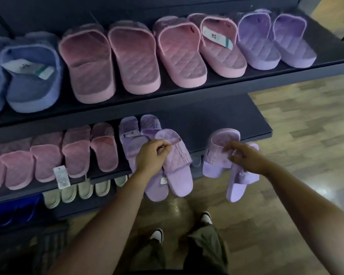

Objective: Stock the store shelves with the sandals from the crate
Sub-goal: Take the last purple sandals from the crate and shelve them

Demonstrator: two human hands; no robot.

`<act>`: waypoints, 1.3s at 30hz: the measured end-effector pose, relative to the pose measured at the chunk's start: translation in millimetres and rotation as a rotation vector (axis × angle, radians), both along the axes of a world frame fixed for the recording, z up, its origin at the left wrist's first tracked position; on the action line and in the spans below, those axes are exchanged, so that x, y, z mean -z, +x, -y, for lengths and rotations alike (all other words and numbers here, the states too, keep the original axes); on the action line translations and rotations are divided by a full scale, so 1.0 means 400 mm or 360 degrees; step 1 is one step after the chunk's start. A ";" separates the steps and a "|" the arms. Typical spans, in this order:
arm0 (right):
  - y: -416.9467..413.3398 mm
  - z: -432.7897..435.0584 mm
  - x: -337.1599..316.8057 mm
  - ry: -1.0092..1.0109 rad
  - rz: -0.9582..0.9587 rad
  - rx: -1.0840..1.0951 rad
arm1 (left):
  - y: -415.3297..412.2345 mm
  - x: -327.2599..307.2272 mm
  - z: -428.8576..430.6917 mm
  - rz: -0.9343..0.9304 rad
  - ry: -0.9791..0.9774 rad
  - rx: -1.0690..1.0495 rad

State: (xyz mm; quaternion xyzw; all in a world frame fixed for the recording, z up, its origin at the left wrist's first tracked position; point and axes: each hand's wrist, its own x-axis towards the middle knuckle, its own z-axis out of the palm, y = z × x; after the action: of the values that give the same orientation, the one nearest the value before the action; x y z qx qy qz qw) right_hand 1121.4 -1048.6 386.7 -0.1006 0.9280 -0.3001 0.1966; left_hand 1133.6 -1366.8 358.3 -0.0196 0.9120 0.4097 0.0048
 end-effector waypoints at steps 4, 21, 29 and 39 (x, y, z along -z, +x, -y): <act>-0.175 -0.100 0.059 0.0141 -0.0028 -0.0260 | -0.066 0.041 -0.126 0.0014 -0.0022 -0.0088; -0.601 -0.191 0.240 0.0907 -0.0498 -0.0635 | -0.483 0.266 -0.318 0.0184 -0.0355 -0.0039; -0.639 -0.171 0.341 0.0975 -0.0567 -0.0336 | -0.526 0.352 -0.318 0.0111 -0.0505 0.0019; -0.572 -0.133 0.359 0.0975 -0.0887 -0.0132 | -0.490 0.375 -0.302 -0.0098 -0.0697 0.0056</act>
State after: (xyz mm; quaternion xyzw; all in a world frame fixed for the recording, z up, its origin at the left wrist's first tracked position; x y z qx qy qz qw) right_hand 892.7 -995.5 243.1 -0.1523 0.9872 0.0368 -0.0294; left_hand 937.4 -1245.9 208.3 0.0082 0.9791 0.2022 -0.0201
